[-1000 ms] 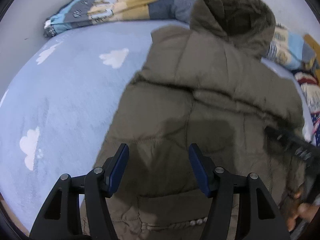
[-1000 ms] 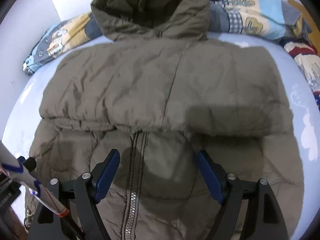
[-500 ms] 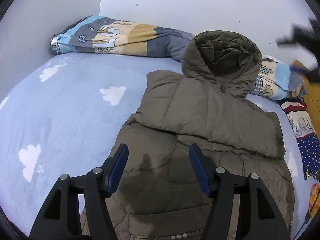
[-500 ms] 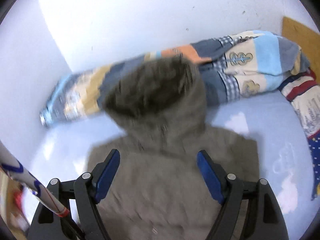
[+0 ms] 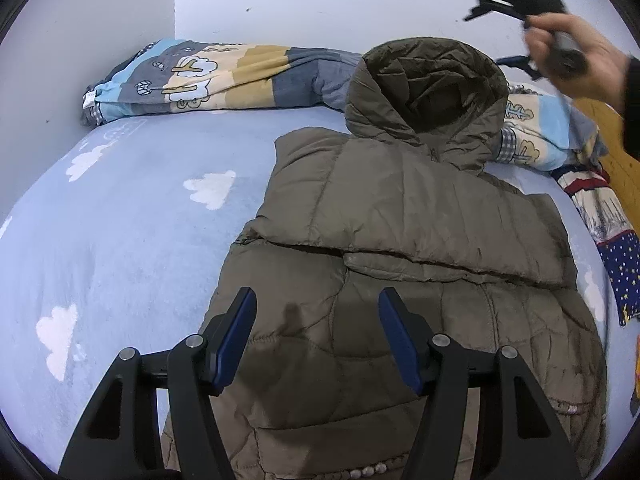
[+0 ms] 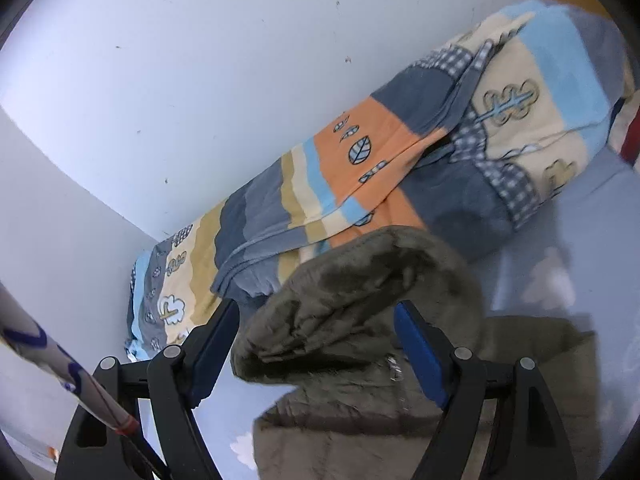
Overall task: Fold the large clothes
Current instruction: 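Close the right gripper on the olive hood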
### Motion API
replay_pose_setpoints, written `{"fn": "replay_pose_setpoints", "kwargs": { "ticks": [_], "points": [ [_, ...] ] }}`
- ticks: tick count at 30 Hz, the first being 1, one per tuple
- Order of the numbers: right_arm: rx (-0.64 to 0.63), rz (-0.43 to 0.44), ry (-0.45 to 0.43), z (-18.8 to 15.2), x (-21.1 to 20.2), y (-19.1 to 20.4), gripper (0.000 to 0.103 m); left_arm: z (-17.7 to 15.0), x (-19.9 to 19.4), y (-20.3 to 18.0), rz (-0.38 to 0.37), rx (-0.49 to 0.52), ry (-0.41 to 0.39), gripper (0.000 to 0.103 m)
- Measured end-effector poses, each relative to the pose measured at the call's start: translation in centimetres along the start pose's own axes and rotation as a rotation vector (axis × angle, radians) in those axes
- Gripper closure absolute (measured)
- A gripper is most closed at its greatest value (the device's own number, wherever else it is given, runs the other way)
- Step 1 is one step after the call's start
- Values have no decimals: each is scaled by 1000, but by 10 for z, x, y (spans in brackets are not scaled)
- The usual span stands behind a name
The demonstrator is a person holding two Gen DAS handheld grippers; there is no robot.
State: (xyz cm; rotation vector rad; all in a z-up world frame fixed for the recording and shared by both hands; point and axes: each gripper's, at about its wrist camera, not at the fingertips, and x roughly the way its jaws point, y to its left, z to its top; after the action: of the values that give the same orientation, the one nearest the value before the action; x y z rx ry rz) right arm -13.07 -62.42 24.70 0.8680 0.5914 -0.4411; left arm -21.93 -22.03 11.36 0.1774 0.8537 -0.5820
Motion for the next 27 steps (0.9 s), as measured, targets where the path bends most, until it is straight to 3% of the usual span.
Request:
{"fn": "replay_pose_setpoints", "kwargs": {
  "ticks": [3,7,9,10,11,17,27],
  "points": [
    [26,-27,-26,10,23,-1,19,-2,2,-2,2,16,5,41],
    [113,-75,-36,17,48,-32,20,-3,6,-4,10,23,13,41],
    [97,-47,-14,11,55,-40,61,-4,7,-6,12,31,15,41],
    [62,-73,5,3,56,-41,80,-4,6,-7,12,34,13,41],
    [50,-53,2,-3,53,-43,84,-4,4,-8,13,35,9,41],
    [-19,-5,-53,-55,-9,-48,89,1,-8,-8,10,24,-31,41],
    [-106,88,-68,-172,-134,-62,89,11,-33,-14,-105,-20,-112,35]
  ]
}}
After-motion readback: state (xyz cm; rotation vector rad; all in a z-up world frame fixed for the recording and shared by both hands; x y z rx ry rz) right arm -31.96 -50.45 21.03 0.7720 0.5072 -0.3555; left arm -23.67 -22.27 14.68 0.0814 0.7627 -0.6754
